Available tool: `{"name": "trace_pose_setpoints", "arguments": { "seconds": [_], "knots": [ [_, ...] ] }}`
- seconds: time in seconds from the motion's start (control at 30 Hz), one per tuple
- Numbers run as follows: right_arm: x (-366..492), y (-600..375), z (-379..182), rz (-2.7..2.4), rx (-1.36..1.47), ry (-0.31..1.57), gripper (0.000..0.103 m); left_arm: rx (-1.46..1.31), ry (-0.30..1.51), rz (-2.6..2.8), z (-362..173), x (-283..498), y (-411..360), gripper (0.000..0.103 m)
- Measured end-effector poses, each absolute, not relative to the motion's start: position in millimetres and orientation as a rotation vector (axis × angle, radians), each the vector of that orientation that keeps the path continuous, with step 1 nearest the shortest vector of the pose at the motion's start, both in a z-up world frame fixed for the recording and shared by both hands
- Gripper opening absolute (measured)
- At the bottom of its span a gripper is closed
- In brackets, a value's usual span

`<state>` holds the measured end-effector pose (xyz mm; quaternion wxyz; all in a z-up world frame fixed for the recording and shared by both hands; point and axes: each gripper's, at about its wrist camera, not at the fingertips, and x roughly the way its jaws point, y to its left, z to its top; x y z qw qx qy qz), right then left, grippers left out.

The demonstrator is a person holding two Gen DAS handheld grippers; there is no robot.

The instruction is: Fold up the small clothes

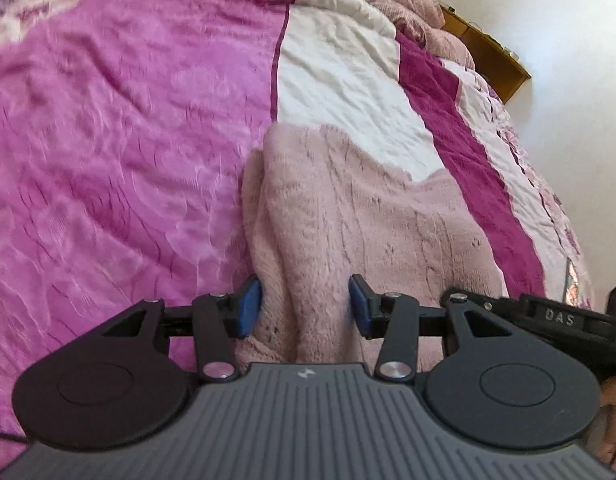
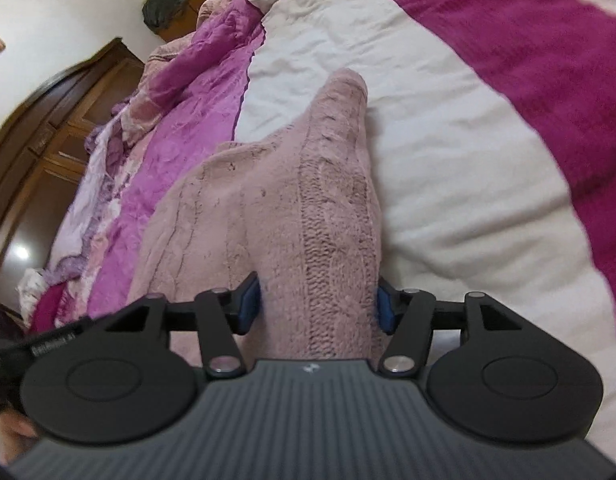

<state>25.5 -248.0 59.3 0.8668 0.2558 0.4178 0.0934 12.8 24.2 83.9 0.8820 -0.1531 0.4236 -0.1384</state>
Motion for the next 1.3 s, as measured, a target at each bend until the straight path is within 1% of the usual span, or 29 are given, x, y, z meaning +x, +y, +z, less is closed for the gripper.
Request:
{"name": "trace_pose_setpoints", "arguments": {
  "seconds": [0.1, 0.13, 0.17, 0.27, 0.4, 0.5, 0.57, 0.63, 0.67, 0.7, 0.73, 0.77, 0.9, 1.03, 1.07, 1.17, 1.2, 1.3],
  "knots": [
    [29.3, -249.5, 70.0, 0.188, 0.523, 0.867, 0.061, -0.286, 0.818, -0.287, 98.8, 14.5, 25.5, 0.051],
    [32.8, -250.2, 72.0, 0.184, 0.524, 0.866, 0.063, -0.283, 0.805, -0.291, 103.2, 19.5, 24.1, 0.051],
    [34.0, -254.9, 71.9, 0.181, 0.524, 0.861, 0.065, -0.288, 0.798, -0.300, 106.3, 24.5, 23.9, 0.051],
    [44.4, -260.9, 74.6, 0.162, 0.526, 0.849, 0.067, -0.296, 0.800, -0.309, 110.2, 39.8, 19.6, 0.051],
    [64.6, -270.8, 73.4, 0.164, 0.576, 0.851, 0.069, -0.218, 0.786, -0.299, 107.7, 55.0, 4.3, 0.051],
    [91.2, -278.8, 58.0, 0.188, 0.675, 0.888, 0.069, -0.111, 0.819, -0.286, 97.3, 64.2, -8.8, 0.049],
    [111.8, -284.9, 37.3, 0.235, 0.803, 0.952, 0.069, -0.087, 0.837, -0.283, 90.0, 65.8, -12.3, 0.049],
    [124.0, -287.2, 23.8, 0.262, 0.869, 0.962, 0.069, -0.067, 0.831, -0.279, 85.8, 65.2, -13.6, 0.049],
    [127.3, -286.2, 22.7, 0.288, 0.864, 0.937, 0.068, -0.064, 0.825, -0.279, 84.8, 64.3, -13.3, 0.049],
    [129.0, -283.3, 25.2, 0.316, 0.835, 0.907, 0.052, -0.069, 0.821, -0.280, 84.4, 63.9, -12.8, 0.049],
    [129.5, -280.0, 28.5, 0.341, 0.799, 0.883, 0.031, -0.077, 0.814, -0.282, 84.2, 63.2, -11.5, 0.049],
    [129.7, -277.2, 31.6, 0.379, 0.776, 0.860, 0.029, -0.082, 0.806, -0.285, 84.1, 62.4, -10.2, 0.049],
    [130.3, -279.3, 35.0, 0.498, 0.760, 0.787, 0.026, -0.083, 0.797, -0.272, 78.9, 60.7, -7.2, 0.049],
    [141.0, -279.3, 21.9, 0.358, 0.633, 0.833, 0.026, -0.052, 0.797, -0.250, 72.3, 63.2, -11.4, 0.051],
    [143.2, -280.1, 20.0, 0.353, 0.643, 0.828, 0.026, -0.043, 0.795, -0.252, 71.5, 63.9, -13.3, 0.051],
    [140.1, -274.6, 27.5, 0.316, 0.633, 0.825, 0.029, -0.029, 0.794, -0.246, 71.4, 64.3, -14.9, 0.051],
    [137.7, -271.7, 32.9, 0.301, 0.614, 0.825, 0.033, -0.036, 0.795, -0.245, 72.9, 63.6, -14.0, 0.051],
    [124.7, -268.3, 49.6, 0.266, 0.552, 0.806, 0.037, -0.054, 0.789, -0.251, 82.3, 56.7, -9.6, 0.051]
  ]
}}
